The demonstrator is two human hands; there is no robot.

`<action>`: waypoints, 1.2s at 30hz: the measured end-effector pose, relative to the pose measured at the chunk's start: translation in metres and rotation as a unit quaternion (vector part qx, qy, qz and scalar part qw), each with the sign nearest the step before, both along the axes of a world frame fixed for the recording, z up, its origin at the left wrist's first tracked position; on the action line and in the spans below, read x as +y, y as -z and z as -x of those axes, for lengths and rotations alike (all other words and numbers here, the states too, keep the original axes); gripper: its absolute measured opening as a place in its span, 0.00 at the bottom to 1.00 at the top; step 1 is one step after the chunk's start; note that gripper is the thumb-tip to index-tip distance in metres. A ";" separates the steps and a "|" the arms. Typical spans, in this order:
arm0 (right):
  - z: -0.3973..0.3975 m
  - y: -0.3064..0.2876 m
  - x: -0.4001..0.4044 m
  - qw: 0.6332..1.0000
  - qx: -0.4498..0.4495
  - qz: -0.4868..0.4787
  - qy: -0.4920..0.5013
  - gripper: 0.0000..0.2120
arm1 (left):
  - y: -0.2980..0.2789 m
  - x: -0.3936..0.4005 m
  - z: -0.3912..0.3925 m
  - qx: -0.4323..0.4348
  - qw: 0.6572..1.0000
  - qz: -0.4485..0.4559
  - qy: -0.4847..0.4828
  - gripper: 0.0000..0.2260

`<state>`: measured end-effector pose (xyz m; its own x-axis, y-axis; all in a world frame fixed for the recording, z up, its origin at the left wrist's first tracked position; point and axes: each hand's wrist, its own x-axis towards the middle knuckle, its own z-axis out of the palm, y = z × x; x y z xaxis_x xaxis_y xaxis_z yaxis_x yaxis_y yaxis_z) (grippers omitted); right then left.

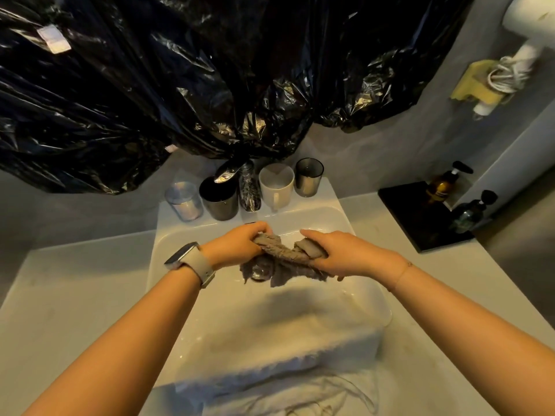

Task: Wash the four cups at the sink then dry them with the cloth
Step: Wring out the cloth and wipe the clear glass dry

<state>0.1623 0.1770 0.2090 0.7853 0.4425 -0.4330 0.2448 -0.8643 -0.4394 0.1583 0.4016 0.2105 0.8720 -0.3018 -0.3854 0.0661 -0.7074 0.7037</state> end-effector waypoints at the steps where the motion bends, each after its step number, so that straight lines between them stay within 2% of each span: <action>1: -0.003 0.000 -0.002 0.999 0.045 0.004 0.020 0.34 | -0.004 0.000 -0.002 -0.001 1.000 -0.013 0.011 0.06; 3: -0.009 0.000 -0.009 0.988 0.134 -0.011 0.072 0.33 | -0.009 0.003 -0.008 0.006 0.998 -0.051 0.036 0.10; 5: -0.015 -0.001 -0.014 0.978 0.179 -0.030 0.102 0.23 | -0.011 0.007 -0.012 0.025 0.994 -0.084 0.063 0.16; 7: -0.018 0.002 -0.016 0.972 0.190 -0.038 0.129 0.16 | -0.012 0.009 -0.015 0.046 0.987 -0.124 0.091 0.21; 10: -0.018 0.014 -0.018 0.979 0.155 -0.029 0.128 0.18 | -0.014 0.006 -0.018 0.081 0.985 -0.120 0.091 0.22; 11: -0.016 0.019 -0.017 0.984 0.132 -0.051 0.110 0.21 | -0.015 0.003 -0.019 0.082 0.988 -0.101 0.085 0.20; 14: 0.001 0.040 -0.003 0.968 0.139 -0.206 0.019 0.50 | -0.018 -0.008 -0.022 0.075 0.992 -0.057 0.083 0.18; 15: 0.007 0.047 0.007 0.958 0.152 -0.241 0.003 0.57 | -0.018 -0.011 -0.022 0.072 0.992 -0.049 0.089 0.18; 17: 0.015 0.061 0.027 0.946 0.143 -0.292 0.013 0.63 | -0.018 -0.012 -0.022 0.076 0.993 -0.035 0.083 0.17; 19: 0.018 0.070 0.044 0.926 0.135 -0.347 0.054 0.63 | -0.019 -0.008 -0.020 0.106 0.993 0.002 0.051 0.14; 21: 0.018 0.077 0.056 0.905 0.141 -0.392 0.084 0.60 | -0.020 -0.001 -0.017 0.119 0.991 0.045 0.030 0.13; 22: 0.019 0.080 0.061 0.902 0.133 -0.401 0.091 0.55 | -0.019 0.004 -0.016 0.119 0.991 0.049 0.028 0.15; 25: 0.022 0.082 0.069 0.921 0.117 -0.357 0.108 0.24 | -0.014 0.019 -0.012 0.096 0.994 -0.017 0.040 0.20; 27: 0.020 0.077 0.067 0.932 0.114 -0.333 0.085 0.14 | -0.011 0.028 -0.009 0.104 0.991 -0.071 0.053 0.22; 32: 0.004 0.064 0.054 0.934 0.174 -0.308 0.045 0.07 | 0.001 0.045 0.002 0.130 0.978 -0.130 0.096 0.09; 36: -0.008 0.056 0.045 0.937 0.211 -0.279 0.008 0.09 | 0.014 0.055 0.007 0.101 0.986 -0.119 0.056 0.06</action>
